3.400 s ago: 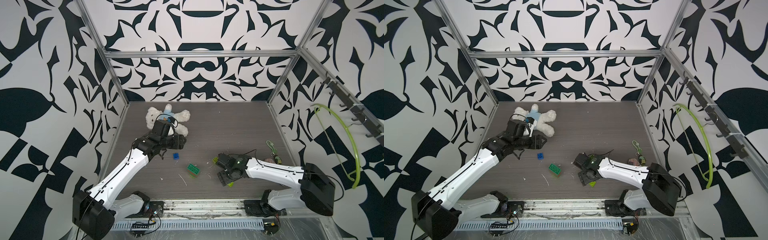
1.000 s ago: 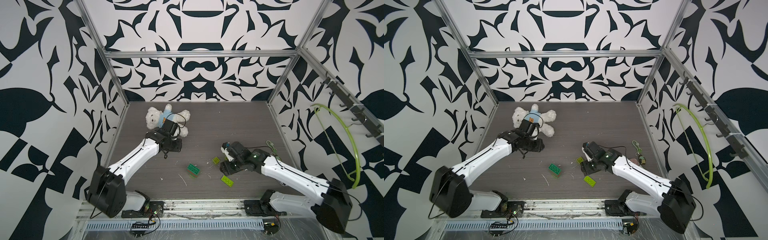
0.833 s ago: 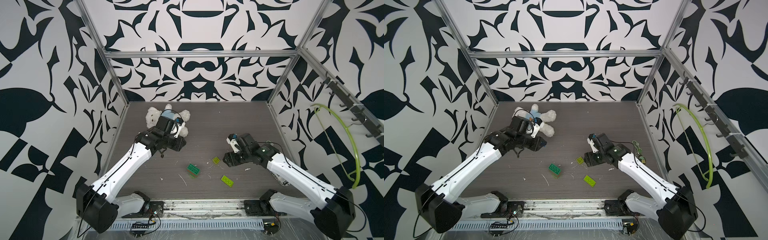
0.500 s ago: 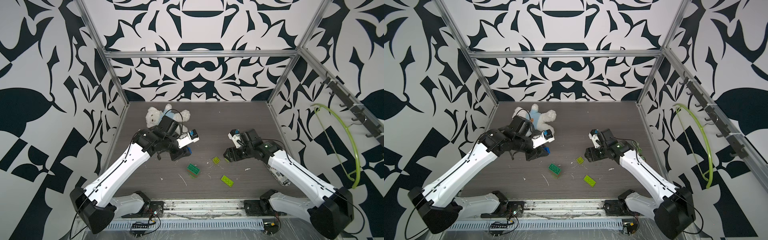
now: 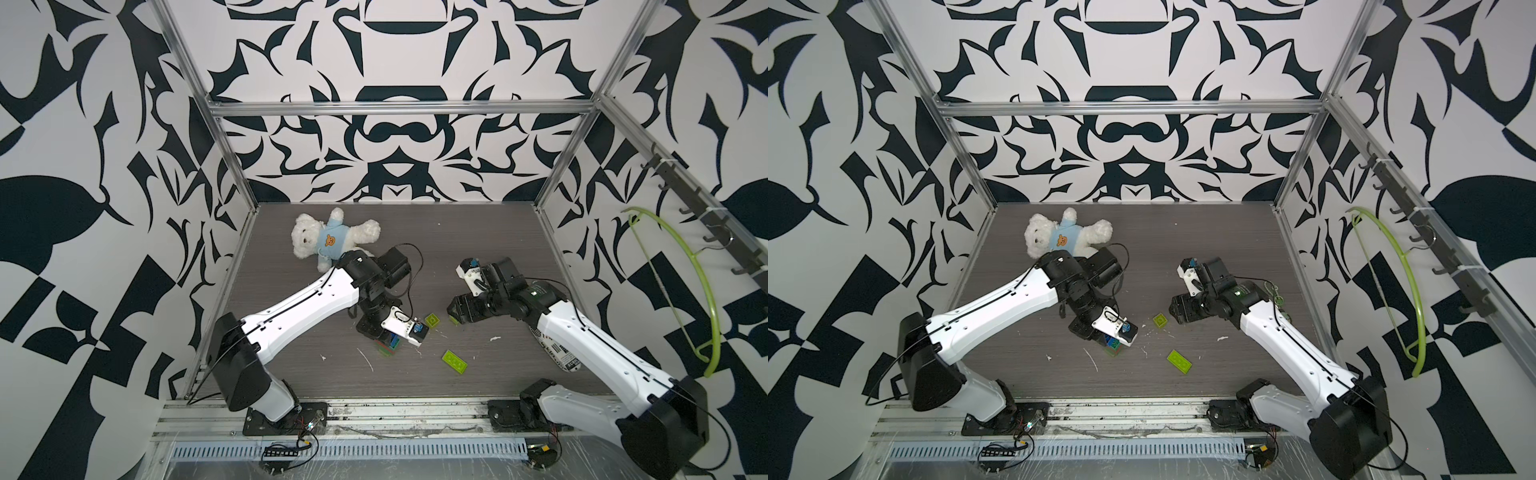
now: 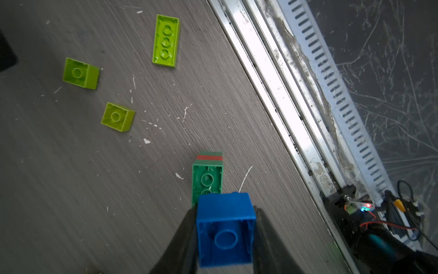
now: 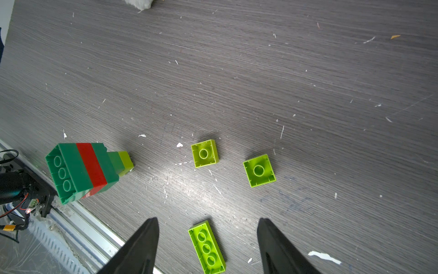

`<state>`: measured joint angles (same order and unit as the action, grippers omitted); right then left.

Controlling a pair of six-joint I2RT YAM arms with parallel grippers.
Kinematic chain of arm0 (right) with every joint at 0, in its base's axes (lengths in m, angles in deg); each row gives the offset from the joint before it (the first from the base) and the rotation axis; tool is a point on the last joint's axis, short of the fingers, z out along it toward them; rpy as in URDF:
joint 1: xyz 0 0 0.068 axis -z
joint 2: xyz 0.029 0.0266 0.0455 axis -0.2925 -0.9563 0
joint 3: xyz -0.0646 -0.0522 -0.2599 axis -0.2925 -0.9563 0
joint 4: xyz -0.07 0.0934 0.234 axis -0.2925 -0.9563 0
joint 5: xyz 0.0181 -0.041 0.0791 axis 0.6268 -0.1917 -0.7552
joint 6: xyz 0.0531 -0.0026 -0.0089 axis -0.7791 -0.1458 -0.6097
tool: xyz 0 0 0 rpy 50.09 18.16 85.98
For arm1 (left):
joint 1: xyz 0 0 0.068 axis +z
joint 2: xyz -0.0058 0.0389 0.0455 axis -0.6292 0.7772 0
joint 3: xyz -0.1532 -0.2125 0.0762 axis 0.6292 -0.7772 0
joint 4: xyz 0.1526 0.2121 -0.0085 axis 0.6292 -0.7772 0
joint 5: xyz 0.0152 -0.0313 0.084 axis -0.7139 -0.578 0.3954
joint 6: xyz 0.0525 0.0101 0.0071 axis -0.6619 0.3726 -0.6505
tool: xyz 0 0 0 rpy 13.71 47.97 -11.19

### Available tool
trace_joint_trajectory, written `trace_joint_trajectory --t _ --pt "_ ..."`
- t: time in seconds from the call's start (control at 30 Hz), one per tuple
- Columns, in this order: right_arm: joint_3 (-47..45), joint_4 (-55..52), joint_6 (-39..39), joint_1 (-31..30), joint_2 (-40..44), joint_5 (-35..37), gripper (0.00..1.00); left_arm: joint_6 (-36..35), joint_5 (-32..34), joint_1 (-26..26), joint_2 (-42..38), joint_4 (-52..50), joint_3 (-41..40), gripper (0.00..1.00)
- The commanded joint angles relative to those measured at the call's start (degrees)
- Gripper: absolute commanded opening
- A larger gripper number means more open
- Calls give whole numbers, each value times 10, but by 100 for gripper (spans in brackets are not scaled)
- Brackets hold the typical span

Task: Assemble a carrot with lego
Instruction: Assemble the lego brick with the lego brick.

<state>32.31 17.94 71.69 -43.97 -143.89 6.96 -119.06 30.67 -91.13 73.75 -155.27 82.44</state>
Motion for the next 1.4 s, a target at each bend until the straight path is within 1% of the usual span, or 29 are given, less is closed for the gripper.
trace_joint_trajectory --t 0.0,0.1,0.33,0.5,0.77,1.0,1.37 --pt "12 -2 10 2 7 -6 71 -52 17 -4 13 -49 16 2" --pt "11 -3 10 2 7 -6 71 -54 29 -12 28 -52 19 2" --pt "10 -6 12 2 7 -3 70 -52 53 -19 33 -7 -6 3" --pt "10 -6 12 2 4 -4 70 -53 67 -19 44 3 -15 3" --pt "10 -6 13 3 3 -4 71 -45 67 -20 57 20 -23 3" --pt "8 -6 14 2 4 -6 71 -36 86 -20 68 28 -24 3" --pt "8 -5 14 3 3 -8 71 -34 84 -20 69 24 -19 3"
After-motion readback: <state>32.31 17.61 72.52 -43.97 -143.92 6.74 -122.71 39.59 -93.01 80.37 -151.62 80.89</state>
